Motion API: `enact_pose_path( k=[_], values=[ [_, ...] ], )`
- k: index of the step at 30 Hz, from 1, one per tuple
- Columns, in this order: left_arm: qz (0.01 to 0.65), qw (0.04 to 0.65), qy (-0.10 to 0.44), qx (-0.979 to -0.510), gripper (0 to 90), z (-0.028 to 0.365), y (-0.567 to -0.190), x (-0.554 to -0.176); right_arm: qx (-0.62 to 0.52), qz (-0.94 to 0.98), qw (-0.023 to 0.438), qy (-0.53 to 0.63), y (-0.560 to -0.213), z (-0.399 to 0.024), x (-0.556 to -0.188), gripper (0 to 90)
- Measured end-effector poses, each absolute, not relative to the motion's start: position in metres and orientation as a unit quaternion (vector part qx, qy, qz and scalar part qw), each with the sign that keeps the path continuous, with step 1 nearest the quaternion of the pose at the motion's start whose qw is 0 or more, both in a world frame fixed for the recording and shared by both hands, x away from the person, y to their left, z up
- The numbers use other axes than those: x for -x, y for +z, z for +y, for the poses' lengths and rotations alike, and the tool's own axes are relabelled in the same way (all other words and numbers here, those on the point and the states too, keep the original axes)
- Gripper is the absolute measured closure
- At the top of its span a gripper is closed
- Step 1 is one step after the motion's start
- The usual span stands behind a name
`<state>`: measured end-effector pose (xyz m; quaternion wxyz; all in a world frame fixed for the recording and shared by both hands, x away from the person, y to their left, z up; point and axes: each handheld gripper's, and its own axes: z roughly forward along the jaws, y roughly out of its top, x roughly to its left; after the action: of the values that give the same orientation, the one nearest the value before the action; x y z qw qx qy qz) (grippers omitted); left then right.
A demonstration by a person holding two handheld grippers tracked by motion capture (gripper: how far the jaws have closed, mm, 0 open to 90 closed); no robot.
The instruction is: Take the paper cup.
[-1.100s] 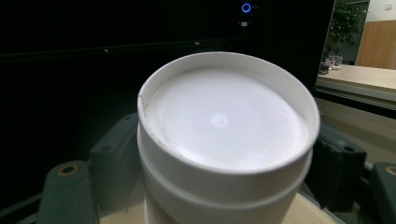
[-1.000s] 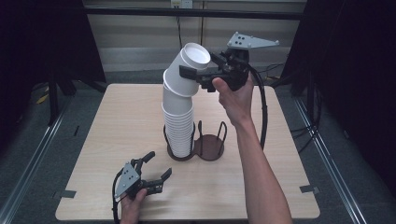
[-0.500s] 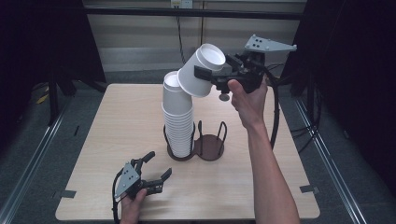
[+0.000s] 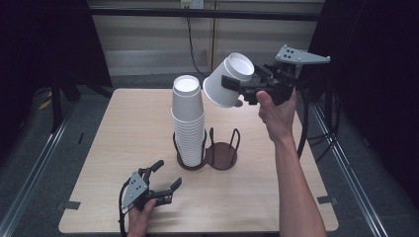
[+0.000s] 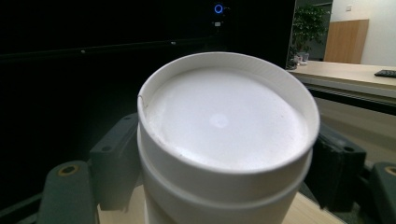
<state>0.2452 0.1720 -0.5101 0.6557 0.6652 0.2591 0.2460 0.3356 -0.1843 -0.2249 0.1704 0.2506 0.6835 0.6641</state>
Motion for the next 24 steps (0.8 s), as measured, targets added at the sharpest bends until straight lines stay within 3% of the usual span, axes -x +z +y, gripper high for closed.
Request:
enact_pose_path(
  k=[10, 24],
  values=[
    [0.259, 0.655, 0.234, -0.671, 15.8, 0.172, -0.507, -0.247, -0.26, 0.693, 0.174, 0.649, -0.241, -0.194, -0.328, 22.5],
    [0.224, 0.646, 0.223, -0.695, 15.8, 0.172, -0.473, -0.247, -0.258, 0.707, 0.164, 0.638, -0.266, -0.193, -0.314, 22.7]
  ],
)
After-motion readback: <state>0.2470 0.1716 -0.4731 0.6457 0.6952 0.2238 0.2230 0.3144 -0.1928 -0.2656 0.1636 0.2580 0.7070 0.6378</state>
